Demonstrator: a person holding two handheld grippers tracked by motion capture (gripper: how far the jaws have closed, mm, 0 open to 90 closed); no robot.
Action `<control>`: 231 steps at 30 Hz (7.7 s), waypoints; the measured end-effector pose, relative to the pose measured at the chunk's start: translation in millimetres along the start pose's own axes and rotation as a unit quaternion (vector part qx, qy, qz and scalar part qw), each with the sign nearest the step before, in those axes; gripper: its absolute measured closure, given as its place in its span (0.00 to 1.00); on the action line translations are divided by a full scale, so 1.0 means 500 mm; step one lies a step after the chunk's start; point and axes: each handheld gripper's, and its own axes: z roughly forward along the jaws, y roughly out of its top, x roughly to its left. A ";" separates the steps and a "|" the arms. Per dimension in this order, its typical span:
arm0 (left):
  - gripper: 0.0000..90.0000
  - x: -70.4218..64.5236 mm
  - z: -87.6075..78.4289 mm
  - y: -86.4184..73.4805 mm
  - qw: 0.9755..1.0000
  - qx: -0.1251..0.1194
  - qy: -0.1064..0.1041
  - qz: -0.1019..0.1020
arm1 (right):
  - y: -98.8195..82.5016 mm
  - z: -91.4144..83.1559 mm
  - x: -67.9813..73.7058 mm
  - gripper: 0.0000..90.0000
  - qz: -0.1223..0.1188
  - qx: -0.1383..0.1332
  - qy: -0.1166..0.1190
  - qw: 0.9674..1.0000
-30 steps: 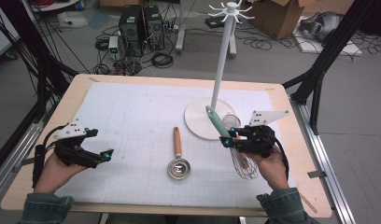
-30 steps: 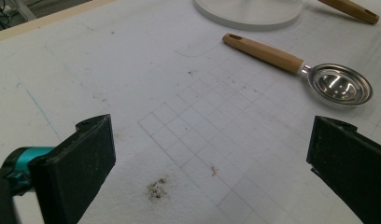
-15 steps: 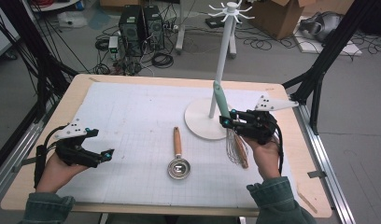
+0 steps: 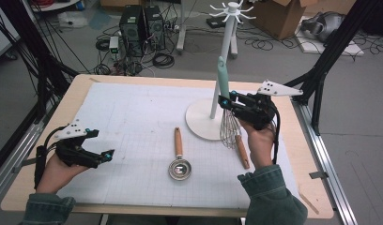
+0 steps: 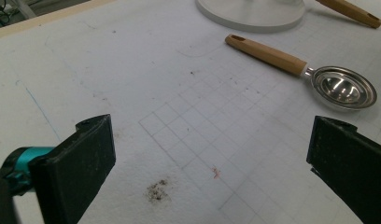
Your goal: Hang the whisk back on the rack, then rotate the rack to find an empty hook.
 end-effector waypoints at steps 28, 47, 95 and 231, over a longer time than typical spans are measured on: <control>0.02 0.004 -0.007 0.000 1.000 -0.007 0.001 -0.005 | 0.133 0.042 0.005 0.77 -0.029 -0.034 -0.074 0.996; 0.02 0.004 -0.009 0.001 1.000 -0.010 0.001 -0.005 | 0.137 0.058 -0.007 0.77 -0.023 -0.022 -0.131 0.991; 0.02 0.010 -0.013 -0.002 1.000 -0.012 0.002 -0.009 | 0.141 -0.016 -0.035 0.99 -0.027 0.028 -0.007 0.999; 0.02 0.003 -0.024 0.007 1.000 -0.023 0.000 -0.002 | 0.322 -0.027 -0.026 0.63 -0.053 0.033 0.023 0.998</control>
